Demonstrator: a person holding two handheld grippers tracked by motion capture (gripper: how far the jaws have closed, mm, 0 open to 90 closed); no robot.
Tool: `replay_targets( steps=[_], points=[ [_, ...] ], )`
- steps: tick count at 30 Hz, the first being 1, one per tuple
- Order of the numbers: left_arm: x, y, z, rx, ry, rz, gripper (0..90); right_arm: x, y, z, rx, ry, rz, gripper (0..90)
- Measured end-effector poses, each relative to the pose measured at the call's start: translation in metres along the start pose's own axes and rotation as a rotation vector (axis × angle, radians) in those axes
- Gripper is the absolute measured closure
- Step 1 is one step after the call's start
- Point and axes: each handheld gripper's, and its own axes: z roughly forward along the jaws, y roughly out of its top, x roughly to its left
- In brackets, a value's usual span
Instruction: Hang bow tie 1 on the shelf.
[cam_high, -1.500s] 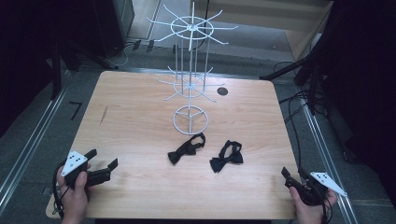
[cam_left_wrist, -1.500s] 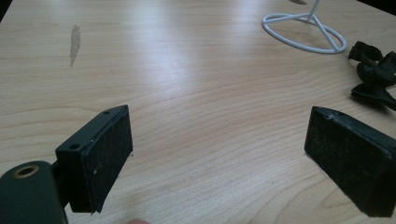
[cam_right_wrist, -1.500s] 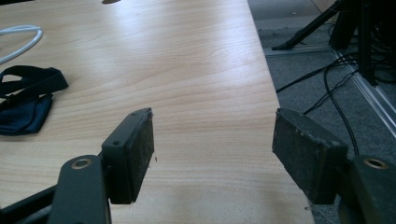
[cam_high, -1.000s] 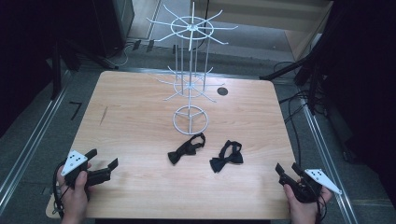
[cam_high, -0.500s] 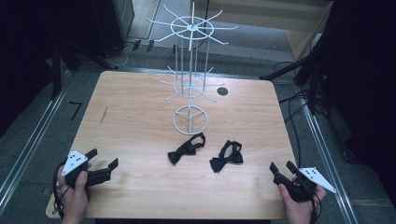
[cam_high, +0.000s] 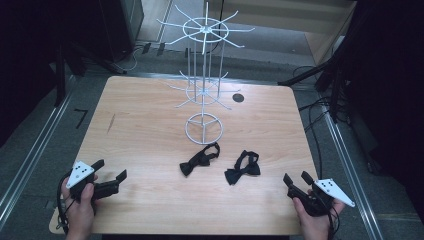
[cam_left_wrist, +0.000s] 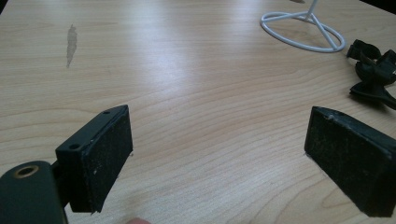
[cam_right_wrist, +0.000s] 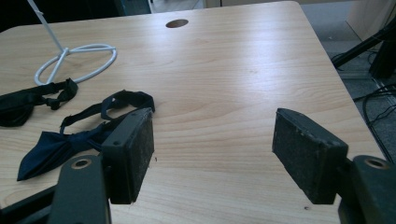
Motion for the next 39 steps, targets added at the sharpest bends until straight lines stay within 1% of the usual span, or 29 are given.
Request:
replay_targets(
  steps=[4, 8, 9, 17, 20, 23, 28, 35, 39],
  points=[
    [0.0, 0.0, 0.0, 0.001, 0.0, 0.001, 8.5, 0.004, 0.001, 0.0, -0.009, 0.006, -0.011, 30.0],
    [0.0, 0.0, 0.0, 0.001, -0.001, 0.001, 8.5, 0.007, 0.001, 0.001, -0.006, 0.012, -0.013, 30.0],
    [0.0, 0.0, 0.0, 0.001, -0.001, 0.002, 8.5, 0.009, 0.001, 0.001, -0.006, 0.017, -0.021, 30.0],
    [0.0, 0.0, 0.0, 0.002, -0.001, 0.002, 8.5, 0.012, 0.002, 0.002, -0.01, 0.021, -0.016, 30.0],
    [0.0, 0.0, 0.0, 0.003, -0.001, 0.005, 8.5, 0.017, 0.002, 0.004, -0.009, 0.033, -0.022, 30.0],
    [0.0, 0.0, 0.0, 0.002, -0.001, 0.005, 8.5, 0.019, 0.003, 0.005, -0.012, 0.038, -0.03, 29.9],
    [0.0, 0.0, 0.0, 0.004, -0.001, 0.007, 8.5, 0.024, 0.003, 0.007, -0.006, 0.047, -0.033, 29.5],
    [-0.001, 0.0, 0.0, 0.007, 0.0, 0.009, 8.5, 0.031, 0.003, 0.01, 0.001, 0.064, -0.021, 29.5],
    [-0.001, 0.0, 0.0, 0.006, 0.001, 0.01, 8.5, 0.036, 0.002, 0.013, 0.009, 0.072, -0.032, 29.4]
  ],
)
